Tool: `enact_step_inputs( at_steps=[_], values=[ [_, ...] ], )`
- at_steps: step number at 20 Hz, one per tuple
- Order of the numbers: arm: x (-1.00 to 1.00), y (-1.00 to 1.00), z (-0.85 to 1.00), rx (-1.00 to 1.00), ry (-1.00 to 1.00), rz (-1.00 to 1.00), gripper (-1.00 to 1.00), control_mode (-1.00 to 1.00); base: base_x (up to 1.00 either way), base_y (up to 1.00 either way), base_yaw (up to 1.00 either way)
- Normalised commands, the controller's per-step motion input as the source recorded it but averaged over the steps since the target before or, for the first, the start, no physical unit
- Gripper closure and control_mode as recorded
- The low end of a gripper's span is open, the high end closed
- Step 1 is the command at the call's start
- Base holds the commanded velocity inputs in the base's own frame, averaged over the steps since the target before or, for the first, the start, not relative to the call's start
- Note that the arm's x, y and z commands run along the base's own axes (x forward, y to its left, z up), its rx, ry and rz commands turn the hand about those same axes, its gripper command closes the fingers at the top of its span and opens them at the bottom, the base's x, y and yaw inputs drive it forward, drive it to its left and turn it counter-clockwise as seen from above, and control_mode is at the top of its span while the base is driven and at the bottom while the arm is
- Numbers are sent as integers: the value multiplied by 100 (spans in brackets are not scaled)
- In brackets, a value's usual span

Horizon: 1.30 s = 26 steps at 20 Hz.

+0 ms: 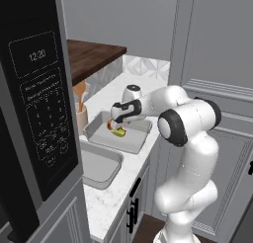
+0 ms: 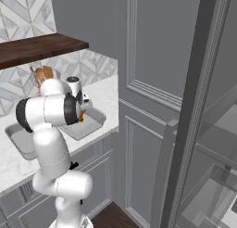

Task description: Place one lemon wedge and one chicken drumstick in each tupperware on the nearby counter, to pack two identical lunches.

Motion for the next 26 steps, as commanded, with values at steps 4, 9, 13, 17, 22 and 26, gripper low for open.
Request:
enact_step_inputs(
  at_steps=[4,9,13,17,22,26],
  values=[
    [-99,-46,43,0,-17,-1,-100,-100,0,0,0],
    [-100,-59,43,4,-23,-10,-100,-100,0,0,0],
    [-100,-18,86,1,-30,-12,-100,-100,0,0,0],
    [-100,-1,100,0,-28,-14,-100,-100,0,0,0],
    [-100,-9,92,1,-19,-15,-100,-100,0,0,0],
    [-100,-18,80,7,-9,-2,-100,-100,0,0,0]
  ],
)
